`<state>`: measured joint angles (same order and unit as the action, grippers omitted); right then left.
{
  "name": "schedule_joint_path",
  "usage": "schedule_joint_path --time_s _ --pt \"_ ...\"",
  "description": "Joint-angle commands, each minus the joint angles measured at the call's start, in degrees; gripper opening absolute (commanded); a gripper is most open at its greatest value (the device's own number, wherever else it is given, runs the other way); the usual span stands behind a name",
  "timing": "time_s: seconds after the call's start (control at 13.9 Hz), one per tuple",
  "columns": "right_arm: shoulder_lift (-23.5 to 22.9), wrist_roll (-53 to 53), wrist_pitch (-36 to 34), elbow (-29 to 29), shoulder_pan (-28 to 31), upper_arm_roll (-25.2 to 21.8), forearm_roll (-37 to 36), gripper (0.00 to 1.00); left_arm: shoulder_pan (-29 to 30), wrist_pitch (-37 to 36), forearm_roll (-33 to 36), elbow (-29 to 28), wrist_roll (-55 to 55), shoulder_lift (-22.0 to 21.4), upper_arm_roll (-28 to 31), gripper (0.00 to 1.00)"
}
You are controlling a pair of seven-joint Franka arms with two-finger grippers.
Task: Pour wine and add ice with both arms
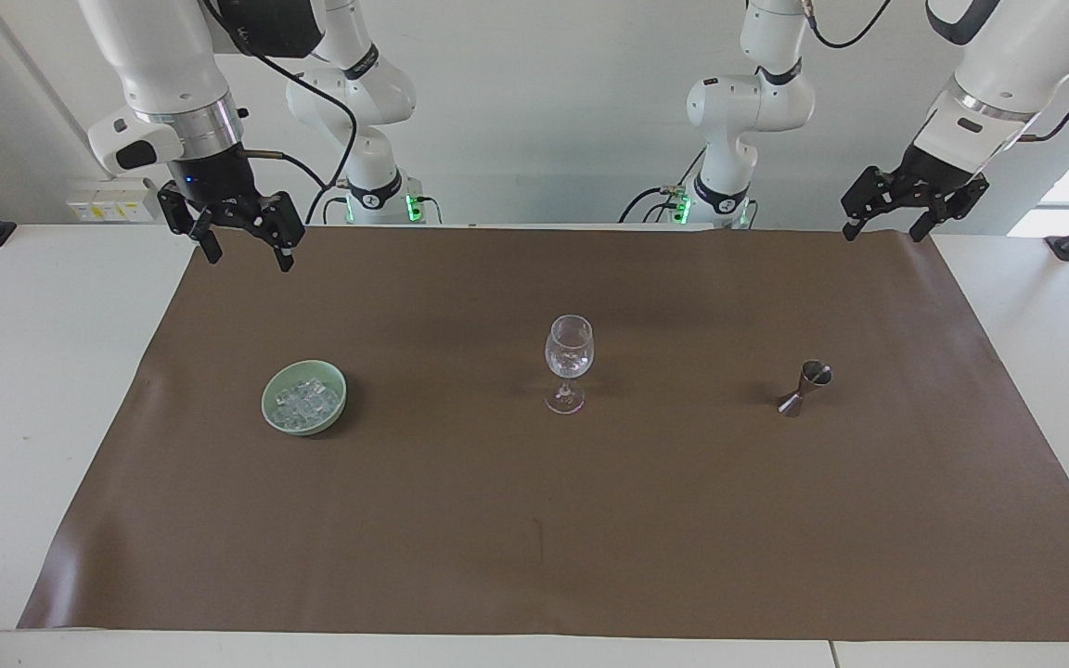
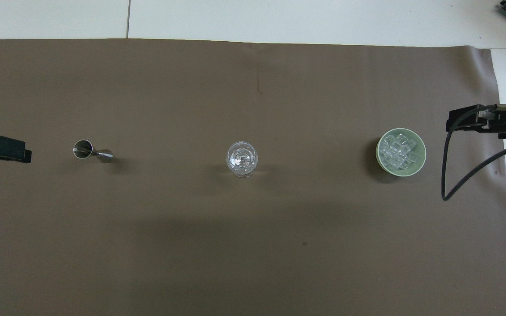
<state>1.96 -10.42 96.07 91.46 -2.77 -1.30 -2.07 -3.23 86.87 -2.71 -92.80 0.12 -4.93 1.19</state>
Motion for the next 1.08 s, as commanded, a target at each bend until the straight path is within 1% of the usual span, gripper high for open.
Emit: schedule_joint_path --time_s 0.0,0.36,0.43,0.65,0.79,1.0 --pt "1.9 0.5 -1.8 1.0 1.7 -0.4 1.0 1.0 -0.1 0.1 0.3 -2.0 0.8 -1.9 0.0 1.0" --pt "2.1 0.5 -2.9 1.4 2.2 -0.5 1.1 1.0 -0.1 0.0 0.3 -2.0 0.7 -1.9 0.0 1.0" --pt "2.7 0.5 -2.8 2.2 3.0 -0.5 1.1 1.0 -0.1 0.0 0.3 -1.9 0.7 -1.9 0.0 1.0" --pt "3.4 0.5 -2.6 2.9 3.1 -0.5 1.1 1.0 -0.1 0.1 0.3 -1.9 0.5 -1.9 0.0 1.0" --pt "5.5 1.1 -2.6 3.0 3.0 -0.4 1.1 1.0 -0.1 0.1 0.3 -1.9 0.3 -1.9 0.0 1.0" --pt "5.4 1.1 -2.0 3.4 2.9 -0.4 1.1 1.0 -0.1 0.1 0.3 -1.9 0.1 -1.9 0.0 1.0"
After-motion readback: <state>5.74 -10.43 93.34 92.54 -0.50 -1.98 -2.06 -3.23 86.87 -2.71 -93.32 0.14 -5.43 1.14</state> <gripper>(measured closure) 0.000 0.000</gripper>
